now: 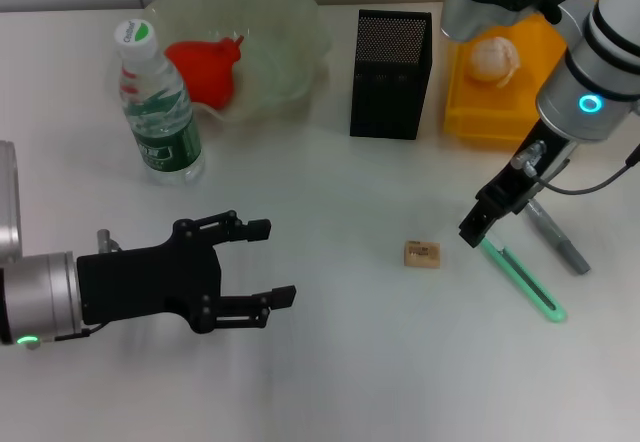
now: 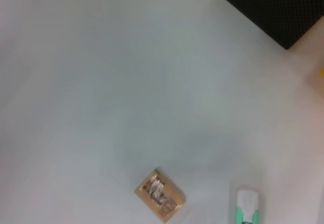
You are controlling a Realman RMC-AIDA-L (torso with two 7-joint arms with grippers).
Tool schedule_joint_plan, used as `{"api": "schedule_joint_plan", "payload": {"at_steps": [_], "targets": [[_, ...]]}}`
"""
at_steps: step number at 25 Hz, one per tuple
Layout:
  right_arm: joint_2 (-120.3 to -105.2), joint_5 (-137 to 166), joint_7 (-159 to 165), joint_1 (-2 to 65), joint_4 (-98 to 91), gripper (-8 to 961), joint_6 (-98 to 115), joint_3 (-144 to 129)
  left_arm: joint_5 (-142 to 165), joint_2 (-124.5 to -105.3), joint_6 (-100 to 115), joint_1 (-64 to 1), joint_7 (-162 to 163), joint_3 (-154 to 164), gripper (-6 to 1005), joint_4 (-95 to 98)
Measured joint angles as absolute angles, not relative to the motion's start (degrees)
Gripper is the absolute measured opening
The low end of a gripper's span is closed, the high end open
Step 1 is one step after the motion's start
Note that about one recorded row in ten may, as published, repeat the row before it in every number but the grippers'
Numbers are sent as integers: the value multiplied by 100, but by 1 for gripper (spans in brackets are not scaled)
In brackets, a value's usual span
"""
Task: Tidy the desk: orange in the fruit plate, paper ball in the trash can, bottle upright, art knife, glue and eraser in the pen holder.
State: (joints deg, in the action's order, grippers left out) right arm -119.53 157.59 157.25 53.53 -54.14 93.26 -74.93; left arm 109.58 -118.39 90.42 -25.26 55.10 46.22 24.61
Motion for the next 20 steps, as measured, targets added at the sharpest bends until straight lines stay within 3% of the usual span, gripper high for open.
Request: {"api": "schedule_joint_plan", "payload": {"at_steps": [17,20], "targets": [[-11937,15836,15747,5317,-5141,737,8885,-7770,10986,-11843,8939,-2610,5554,4632,845,2461],[-11936,15841,15746,5321,-5118,516,8815,-7872,10980,-11844,8938,-2610,5556,4632,845,2461]]}}
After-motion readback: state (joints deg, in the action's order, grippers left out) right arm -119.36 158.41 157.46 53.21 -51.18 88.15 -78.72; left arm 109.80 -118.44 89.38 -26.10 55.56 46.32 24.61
